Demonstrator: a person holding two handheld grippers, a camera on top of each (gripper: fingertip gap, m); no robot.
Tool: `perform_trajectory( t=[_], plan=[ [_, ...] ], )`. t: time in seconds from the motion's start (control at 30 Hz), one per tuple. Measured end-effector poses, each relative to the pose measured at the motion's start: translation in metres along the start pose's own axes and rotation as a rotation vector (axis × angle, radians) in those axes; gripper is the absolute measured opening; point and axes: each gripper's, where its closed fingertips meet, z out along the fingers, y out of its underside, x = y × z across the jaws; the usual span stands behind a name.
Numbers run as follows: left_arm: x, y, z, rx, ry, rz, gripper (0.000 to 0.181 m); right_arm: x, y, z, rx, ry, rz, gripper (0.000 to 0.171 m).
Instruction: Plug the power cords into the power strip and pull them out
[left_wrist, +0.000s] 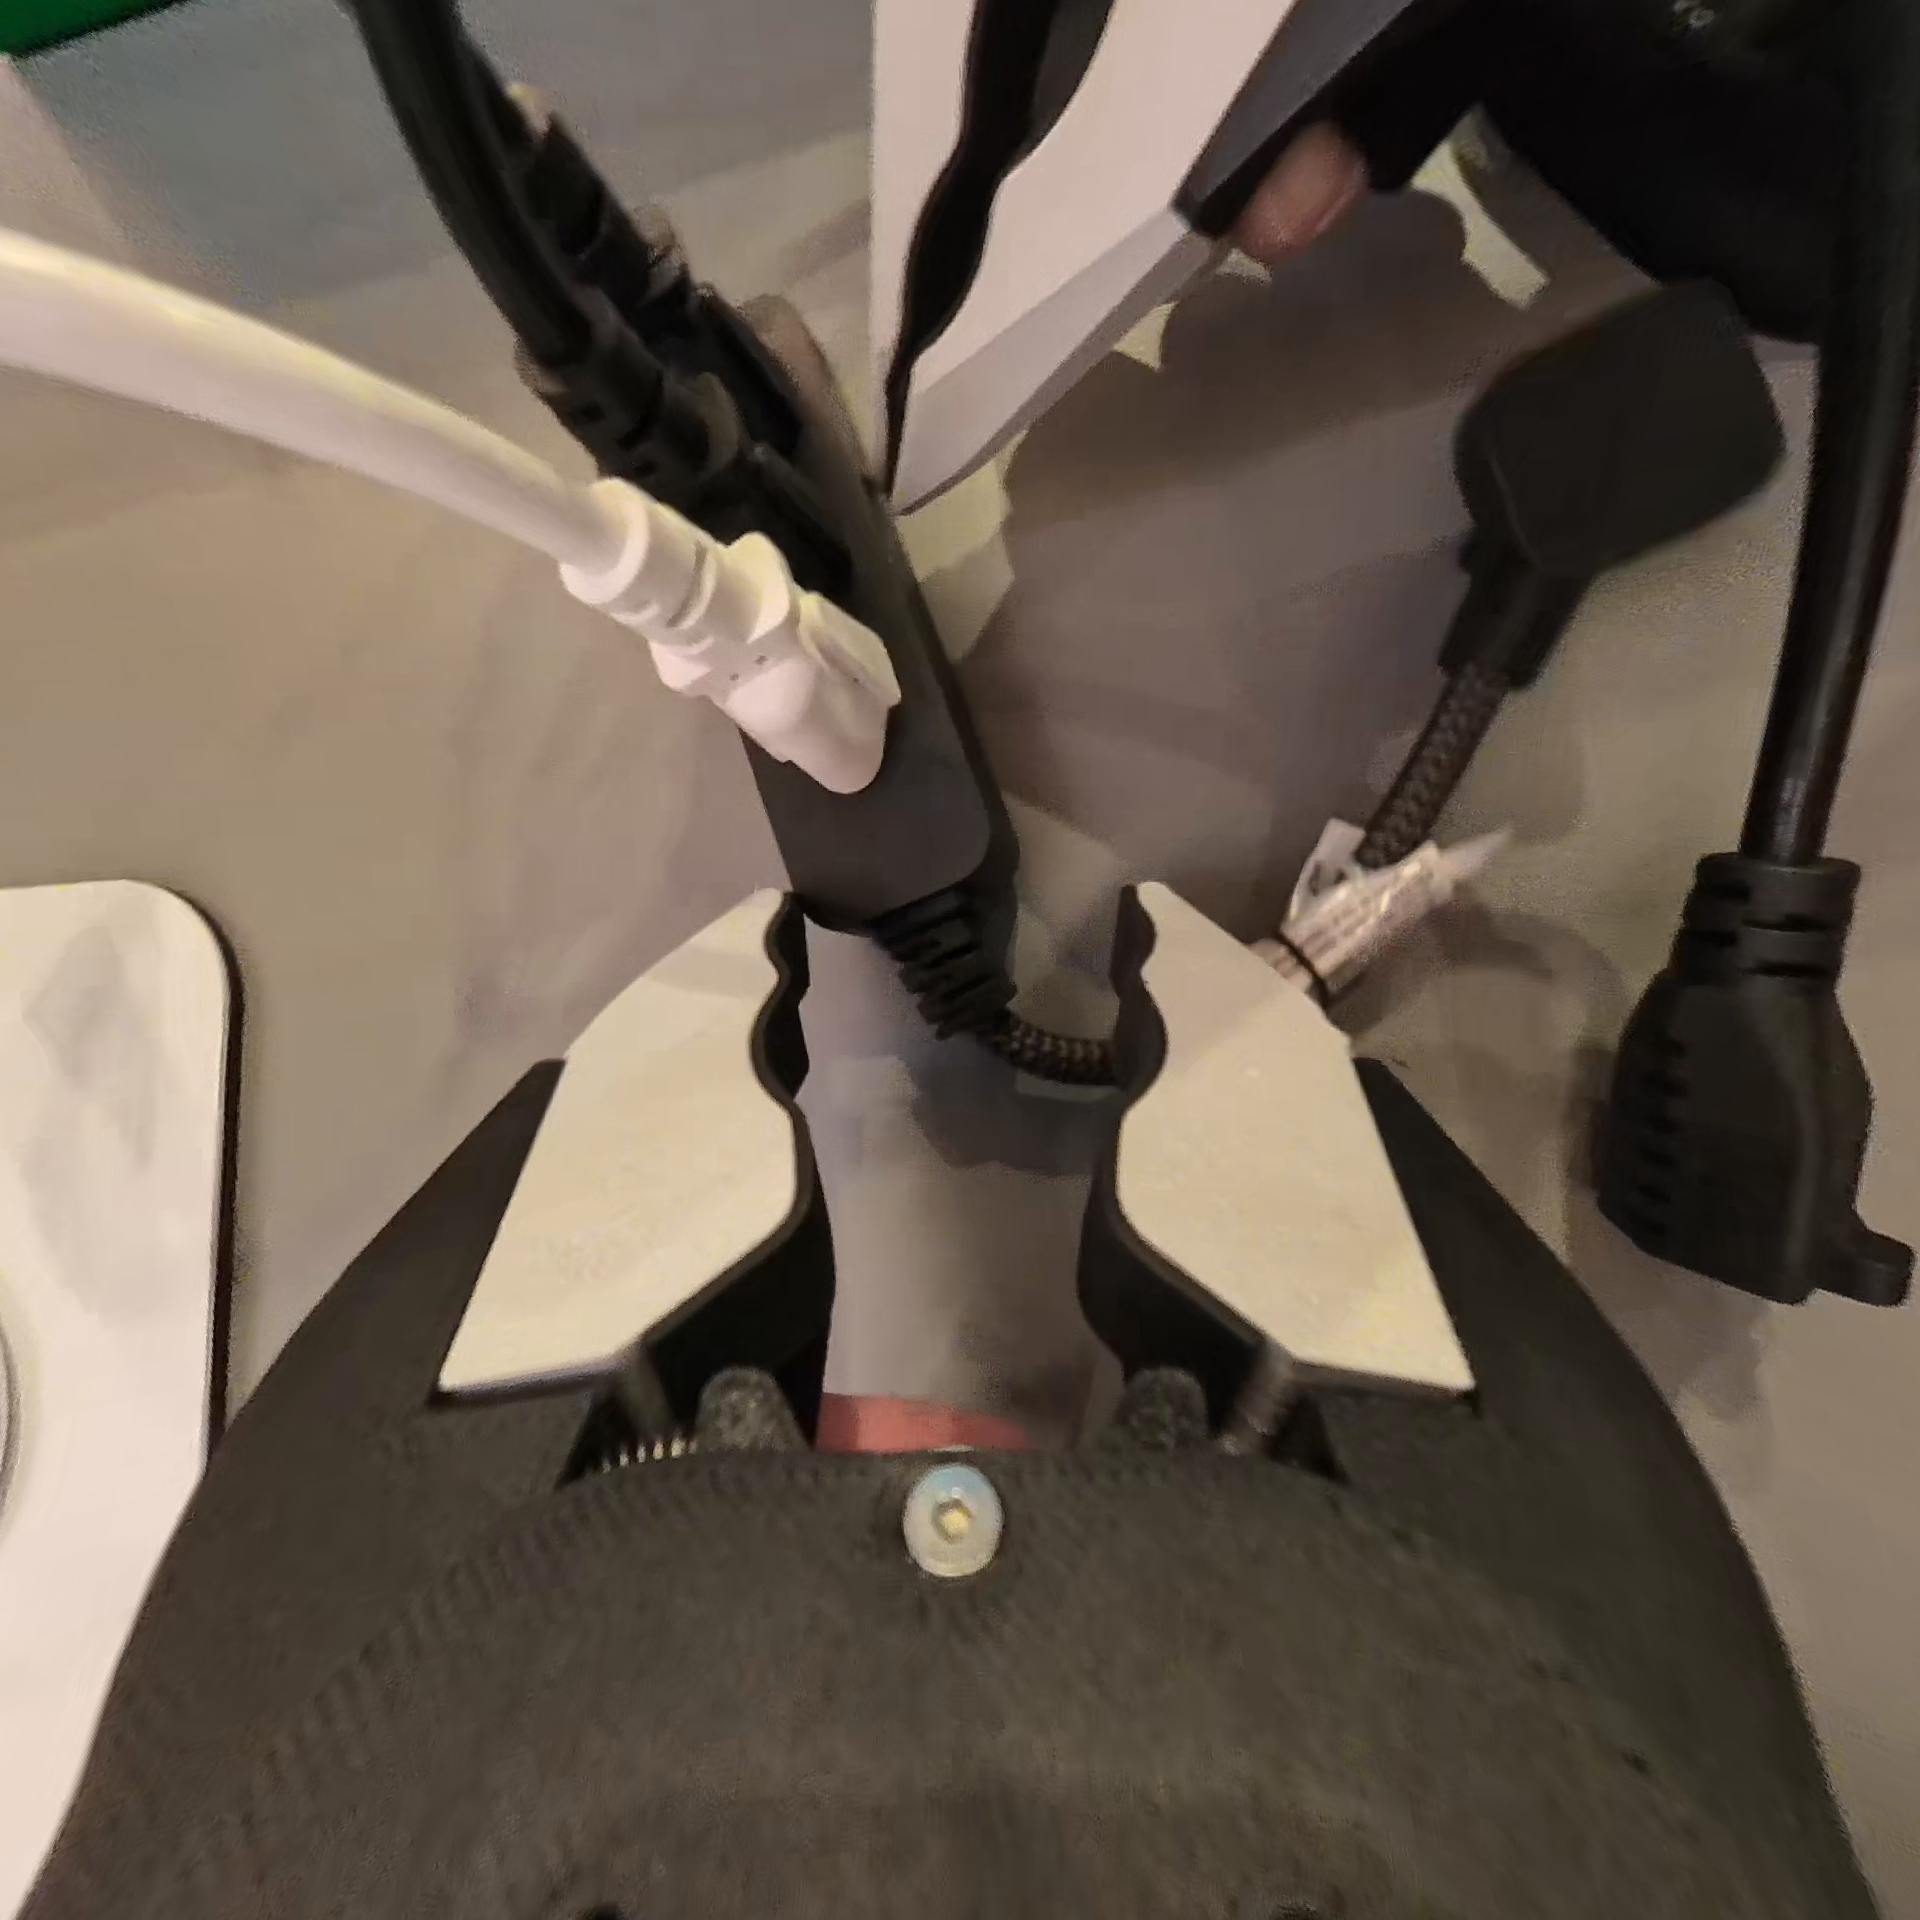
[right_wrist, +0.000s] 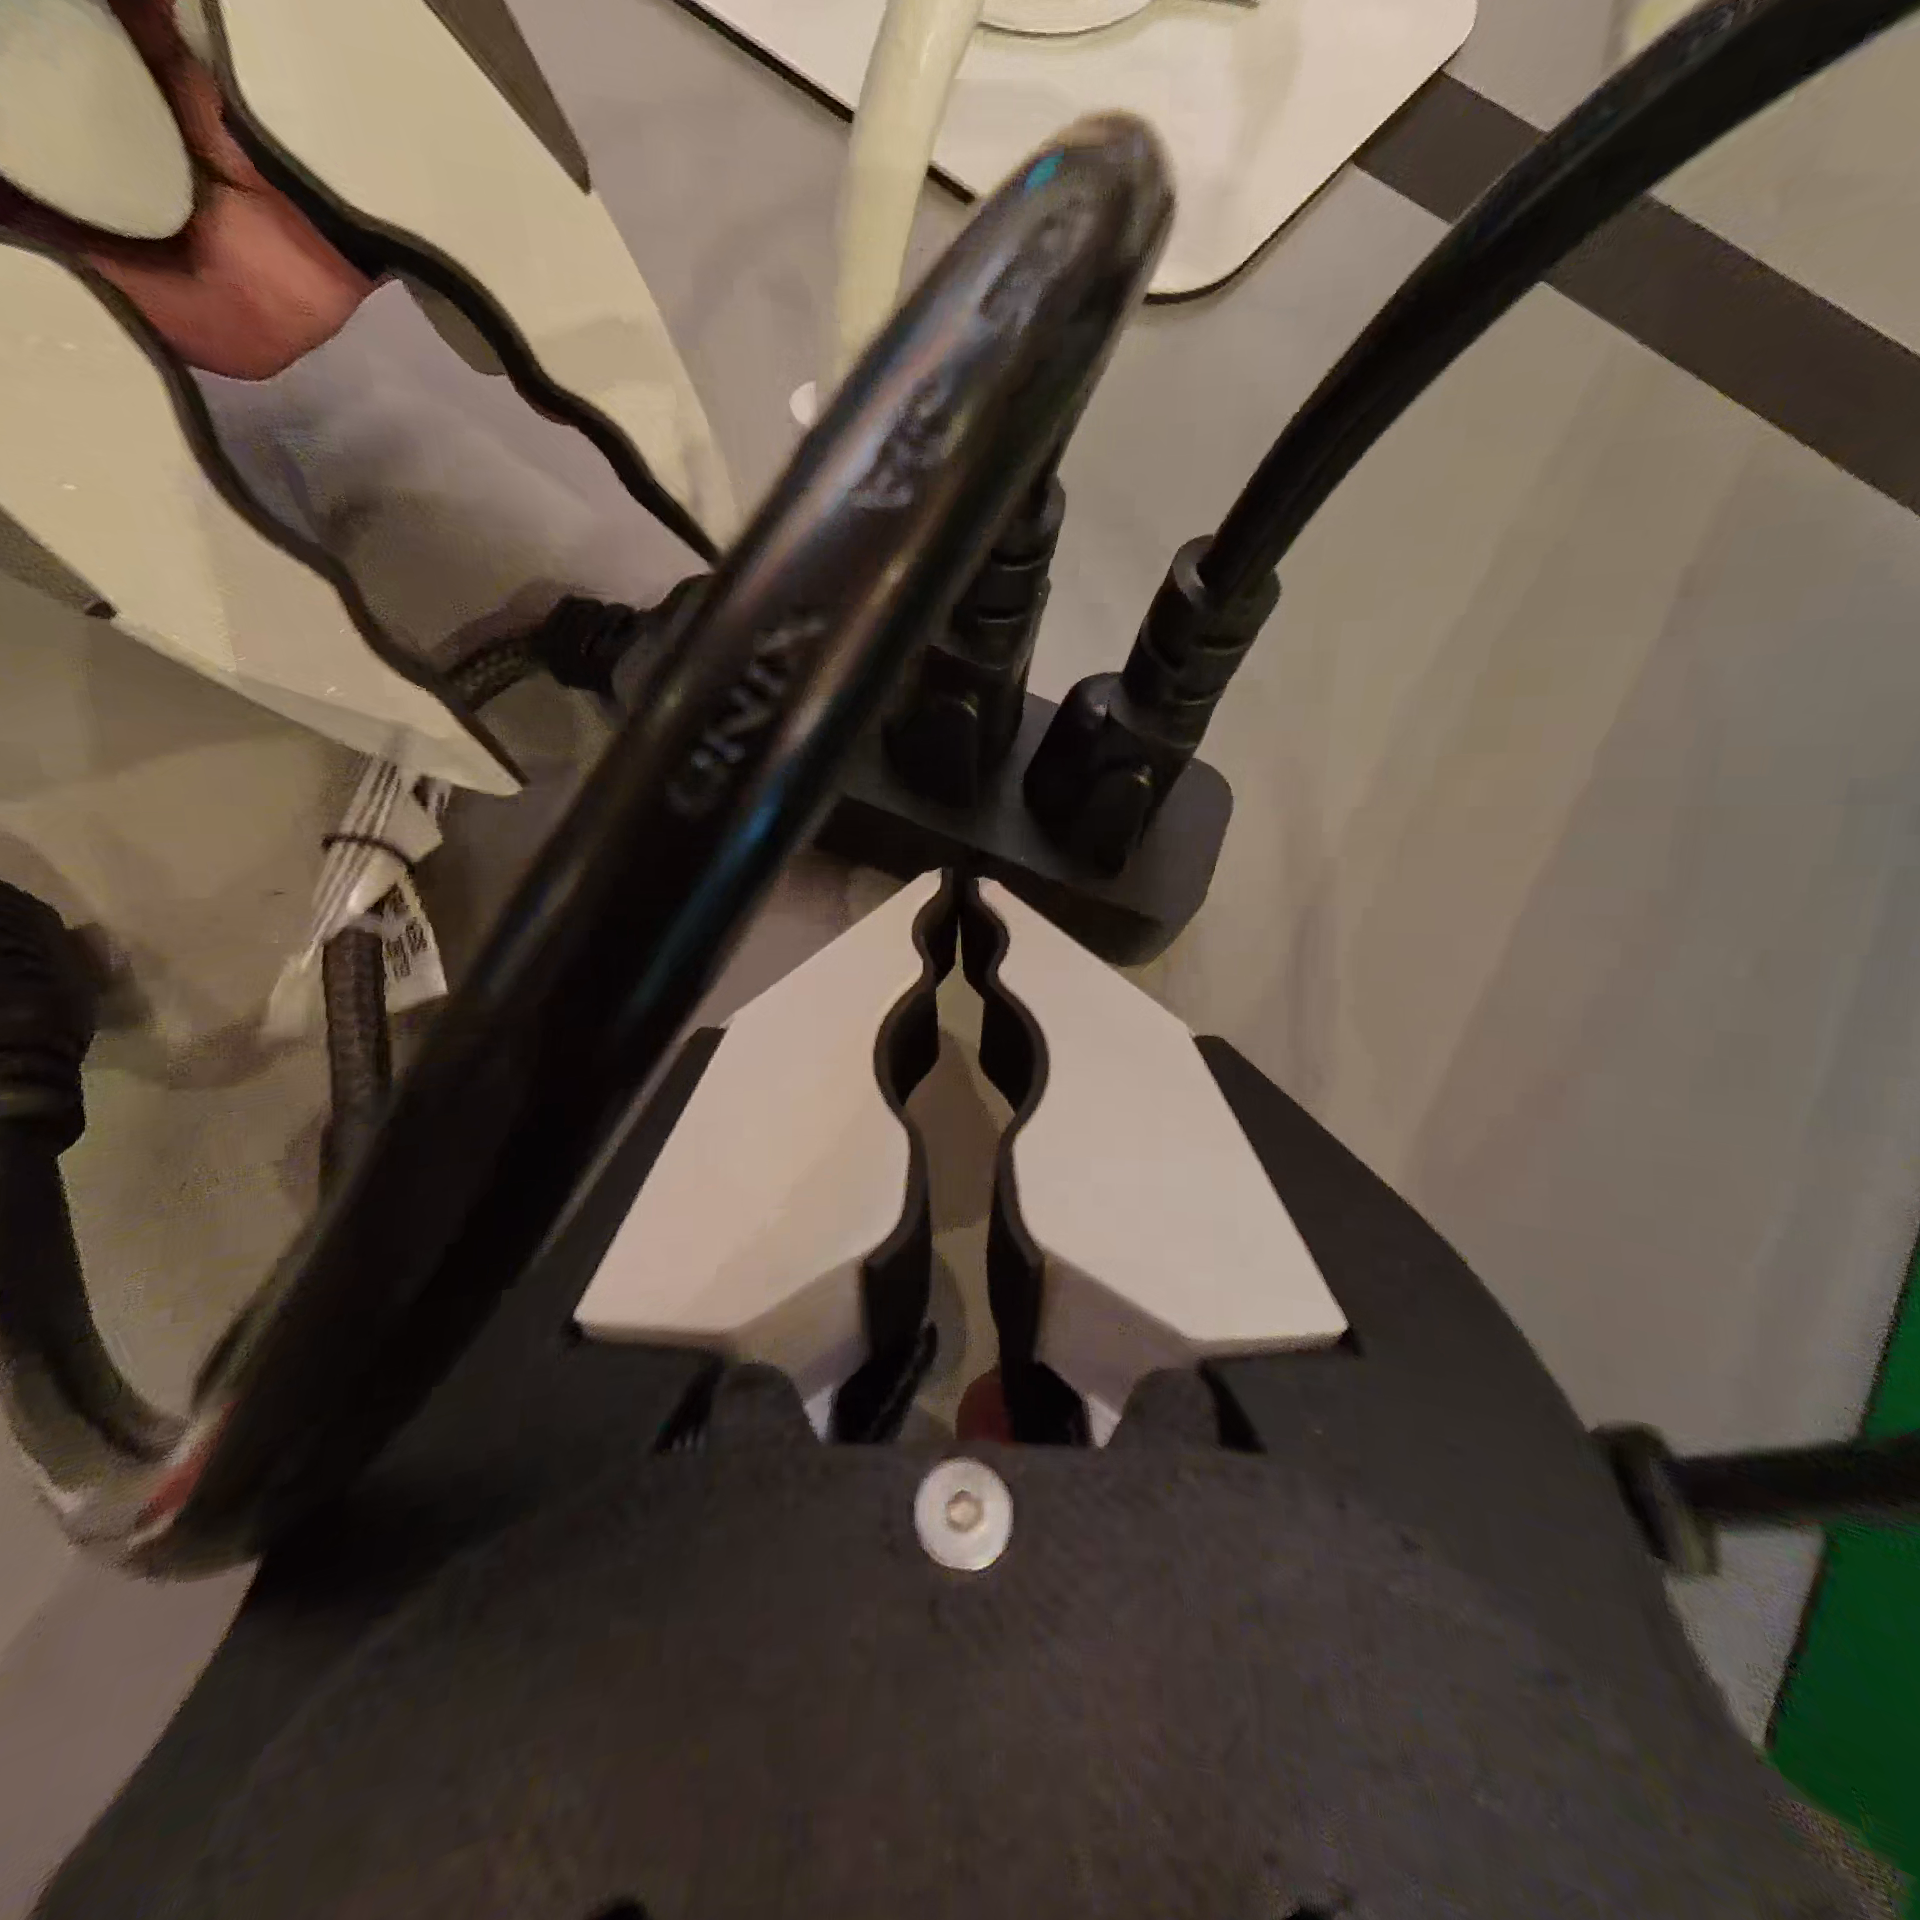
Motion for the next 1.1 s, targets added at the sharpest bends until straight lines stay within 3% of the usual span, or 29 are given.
perform_trajectory(
  t=[0.47,0.8,1.1],
  plan=[
    [0.019,0.0,-0.002,-0.042,0.076,0.045,0.055,-0.007,-0.002,0.011,-0.048,-0.117,-0.121,0.001],
    [0.014,-0.003,-0.007,0.001,0.071,0.026,0.056,0.015,-0.007,-0.03,-0.019,0.004,-0.181,0.019],
    [0.003,0.0,-0.012,0.028,0.045,-0.009,0.055,0.02,-0.007,-0.053,0.149,0.032,-0.103,0.019]
  ],
)
